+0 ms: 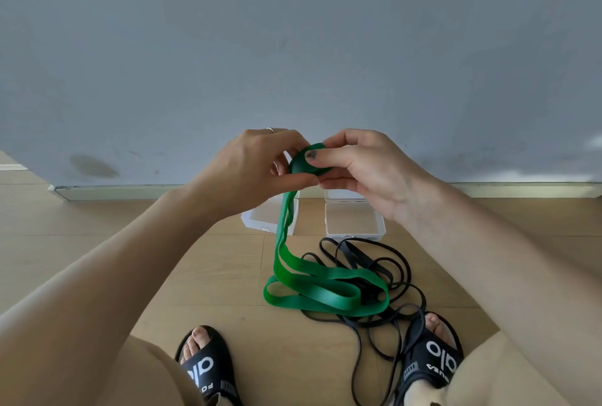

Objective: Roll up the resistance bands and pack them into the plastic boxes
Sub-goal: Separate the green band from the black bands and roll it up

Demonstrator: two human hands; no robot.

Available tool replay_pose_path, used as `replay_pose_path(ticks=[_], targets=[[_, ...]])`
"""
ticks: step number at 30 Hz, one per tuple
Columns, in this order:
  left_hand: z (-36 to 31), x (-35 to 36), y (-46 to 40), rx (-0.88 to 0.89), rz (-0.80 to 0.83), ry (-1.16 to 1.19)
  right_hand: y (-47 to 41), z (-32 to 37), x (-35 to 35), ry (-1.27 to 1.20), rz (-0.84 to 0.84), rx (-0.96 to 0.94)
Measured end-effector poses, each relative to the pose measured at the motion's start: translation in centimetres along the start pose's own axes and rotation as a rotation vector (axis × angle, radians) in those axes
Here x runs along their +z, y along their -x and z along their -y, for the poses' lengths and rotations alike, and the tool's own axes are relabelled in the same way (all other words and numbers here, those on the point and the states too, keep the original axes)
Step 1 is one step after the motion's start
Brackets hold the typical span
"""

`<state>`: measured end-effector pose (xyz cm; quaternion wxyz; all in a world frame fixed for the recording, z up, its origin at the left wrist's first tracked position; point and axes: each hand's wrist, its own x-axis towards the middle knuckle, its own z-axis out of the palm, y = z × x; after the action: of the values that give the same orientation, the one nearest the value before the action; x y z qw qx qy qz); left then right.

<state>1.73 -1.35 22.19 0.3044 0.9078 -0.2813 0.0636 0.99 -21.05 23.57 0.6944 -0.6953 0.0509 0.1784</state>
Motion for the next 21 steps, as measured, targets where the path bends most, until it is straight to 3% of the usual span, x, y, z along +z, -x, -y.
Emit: replay_pose_path(ticks=[3,10,15,21], targets=[[0.07,-0.04,0.16,0.032,-0.007,-0.043,-0.1,0.03,-0.07,-0.035,0.01,0.017],[0.22,0.14,0.48,0.058,0.031,-0.12,-0.46,-0.62,0.39,0.159,-0.123,-0.055],[-0.15,-0.05,0.26,0.01,-0.051,0.028,-0.41,-0.18,-0.23,-0.163,0.018,0.015],[-0.48,-0.29,-0.1,0.069,-0.134,0.073,-0.25,-0.62,0.09,-0.602,0.146,0.091]])
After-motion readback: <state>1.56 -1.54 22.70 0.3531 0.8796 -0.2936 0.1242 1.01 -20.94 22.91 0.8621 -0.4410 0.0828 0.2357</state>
